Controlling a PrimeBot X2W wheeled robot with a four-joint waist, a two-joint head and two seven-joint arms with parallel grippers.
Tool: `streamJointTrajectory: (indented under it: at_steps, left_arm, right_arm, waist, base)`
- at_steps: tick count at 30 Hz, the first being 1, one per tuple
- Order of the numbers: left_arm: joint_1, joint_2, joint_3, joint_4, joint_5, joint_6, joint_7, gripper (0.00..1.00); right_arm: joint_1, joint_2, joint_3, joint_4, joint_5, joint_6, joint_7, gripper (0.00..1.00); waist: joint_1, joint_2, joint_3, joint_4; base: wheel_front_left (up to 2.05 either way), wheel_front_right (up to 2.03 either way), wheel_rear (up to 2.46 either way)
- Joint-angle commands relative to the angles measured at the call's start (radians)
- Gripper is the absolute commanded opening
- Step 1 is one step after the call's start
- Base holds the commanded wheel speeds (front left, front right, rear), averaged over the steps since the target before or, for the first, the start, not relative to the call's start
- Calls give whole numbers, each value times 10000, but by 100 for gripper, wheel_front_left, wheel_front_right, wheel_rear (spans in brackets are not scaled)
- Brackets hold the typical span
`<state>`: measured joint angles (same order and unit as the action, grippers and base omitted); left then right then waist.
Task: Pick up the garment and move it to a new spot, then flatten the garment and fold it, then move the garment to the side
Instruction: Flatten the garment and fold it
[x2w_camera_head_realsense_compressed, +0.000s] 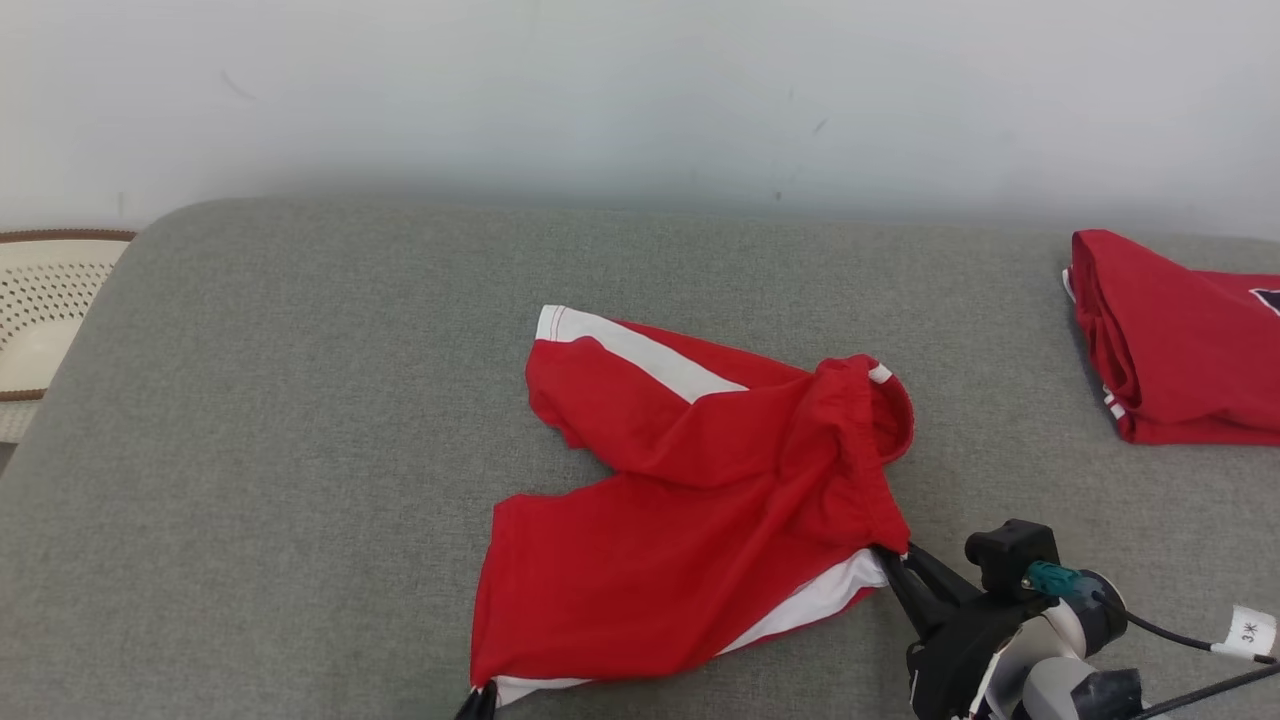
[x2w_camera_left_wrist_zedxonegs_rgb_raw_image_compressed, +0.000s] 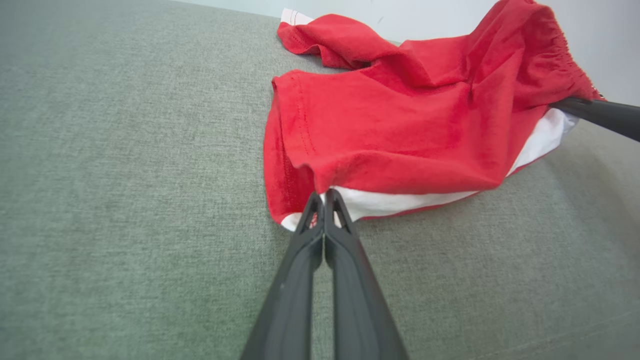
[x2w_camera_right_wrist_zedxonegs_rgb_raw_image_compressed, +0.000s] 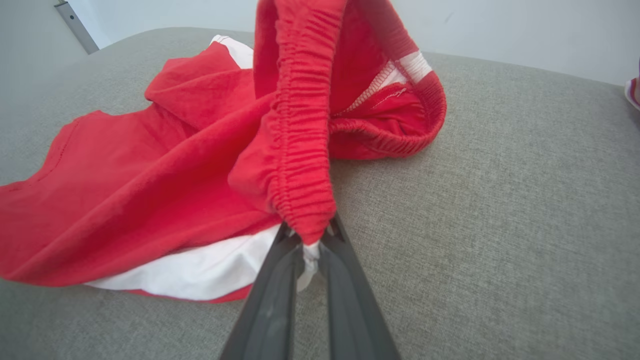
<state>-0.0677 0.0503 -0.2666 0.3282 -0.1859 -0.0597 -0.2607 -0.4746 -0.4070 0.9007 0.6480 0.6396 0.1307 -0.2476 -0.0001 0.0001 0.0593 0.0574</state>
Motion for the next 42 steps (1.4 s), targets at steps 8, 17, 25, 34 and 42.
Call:
streamJointTrajectory:
  at_steps: [8,17,25,34,42]
  left_arm:
    - [580,350,1104,-1983,369,150,-59,0]
    - [-146,848,1576,-3127,716,-50,-59,0]
    - [-3447,2010,1221,-2732,678,-588,374,0]
    - [-9111,3781,-238,-782,-455,-686,1176,0]
    - [-13870,3998,-1728,1199,-1476,-691,1236,0]
  right_arm:
    - [976,-850,-325,-2285,1036,1,105,0]
    - [1023,-1282,-1301,-4823,1433,1,1179,0]
    - [-992,-712,-2044,-4795,1660,1,2529,0]
    - [-6124,897,-2885,-1938,2686,1,4027,0]
    - [-10473,1968,-3977,1248,2991,1,4212,0]
  waist:
    - [1,-1,-235,-96]
    - [1,-1,-153,-400]
    - [1,-1,685,-626]
    - [1,-1,2696,-923]
    - [1,-1,3680,-1070]
  base:
    - [0,0,0]
    - [0,0,0]
    - [0,0,0]
    - [0,0,0]
    - [0,0,0]
